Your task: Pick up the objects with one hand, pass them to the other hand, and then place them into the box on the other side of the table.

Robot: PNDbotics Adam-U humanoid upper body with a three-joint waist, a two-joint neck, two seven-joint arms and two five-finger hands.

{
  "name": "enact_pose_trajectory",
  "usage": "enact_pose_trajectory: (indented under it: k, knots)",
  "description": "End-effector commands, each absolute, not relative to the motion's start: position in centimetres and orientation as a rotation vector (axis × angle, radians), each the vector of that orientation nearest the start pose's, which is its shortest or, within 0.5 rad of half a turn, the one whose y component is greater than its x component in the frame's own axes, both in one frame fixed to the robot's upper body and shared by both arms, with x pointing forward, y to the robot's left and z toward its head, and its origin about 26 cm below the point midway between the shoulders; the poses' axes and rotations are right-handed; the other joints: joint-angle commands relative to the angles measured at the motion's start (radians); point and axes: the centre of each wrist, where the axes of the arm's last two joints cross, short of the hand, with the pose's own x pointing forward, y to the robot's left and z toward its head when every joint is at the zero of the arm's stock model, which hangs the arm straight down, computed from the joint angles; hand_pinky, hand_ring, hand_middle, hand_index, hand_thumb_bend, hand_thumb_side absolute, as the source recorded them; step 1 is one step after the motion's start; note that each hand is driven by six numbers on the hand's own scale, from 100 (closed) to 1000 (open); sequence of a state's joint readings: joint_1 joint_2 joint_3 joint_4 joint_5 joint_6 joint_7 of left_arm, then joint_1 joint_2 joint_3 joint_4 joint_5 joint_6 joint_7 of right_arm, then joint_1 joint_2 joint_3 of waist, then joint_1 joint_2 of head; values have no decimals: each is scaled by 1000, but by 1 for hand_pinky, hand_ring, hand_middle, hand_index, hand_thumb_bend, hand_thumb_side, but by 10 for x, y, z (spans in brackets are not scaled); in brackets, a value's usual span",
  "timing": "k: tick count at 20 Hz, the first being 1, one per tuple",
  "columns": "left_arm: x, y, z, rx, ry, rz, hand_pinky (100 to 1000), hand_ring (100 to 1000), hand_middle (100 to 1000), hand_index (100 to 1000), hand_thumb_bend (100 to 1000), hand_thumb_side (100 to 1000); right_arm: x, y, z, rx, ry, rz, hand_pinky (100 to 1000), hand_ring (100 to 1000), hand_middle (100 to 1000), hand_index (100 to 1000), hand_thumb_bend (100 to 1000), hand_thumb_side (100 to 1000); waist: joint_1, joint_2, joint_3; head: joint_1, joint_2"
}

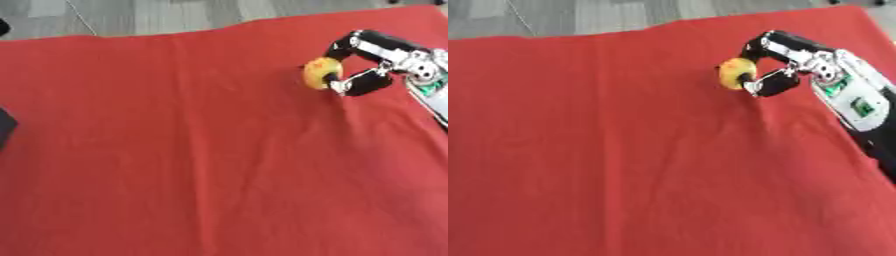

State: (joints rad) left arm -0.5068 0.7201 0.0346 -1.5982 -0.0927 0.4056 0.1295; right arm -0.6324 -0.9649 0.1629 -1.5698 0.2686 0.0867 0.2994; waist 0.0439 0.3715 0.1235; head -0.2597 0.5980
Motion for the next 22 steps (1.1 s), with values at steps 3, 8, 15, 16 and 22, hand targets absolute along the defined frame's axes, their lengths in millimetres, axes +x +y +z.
enact_pose_trajectory:
  k: [3, 8, 15, 16, 22]
  knots:
    - [355, 373, 258, 929, -1712, -308, 780, 698, 648, 709, 483, 580, 344, -347, 320, -862, -1783, 1118, 811, 666, 465, 578, 100, 100, 4, -67, -18, 24, 24]
    - [355, 373, 261, 952, -1717, -298, 774, 692, 643, 706, 505, 566, 338, -332, 326, -768, -1893, 1023, 785, 647, 455, 579, 100, 100, 5, -101, -41, 43, 45]
    - [355, 371, 269, 987, -1742, -285, 766, 687, 640, 710, 516, 556, 337, -305, 319, -528, -2012, 872, 732, 620, 442, 585, 100, 100, 9, -140, -68, 76, 73]
    - [355, 371, 271, 990, -1748, -283, 765, 687, 640, 711, 516, 556, 337, -301, 317, -493, -2024, 848, 723, 615, 440, 586, 100, 100, 10, -144, -70, 79, 76]
    - [357, 365, 281, 992, -1788, -275, 751, 684, 651, 725, 514, 560, 340, -275, 300, -310, -2073, 704, 701, 602, 432, 586, 100, 100, 14, -158, -80, 91, 90]
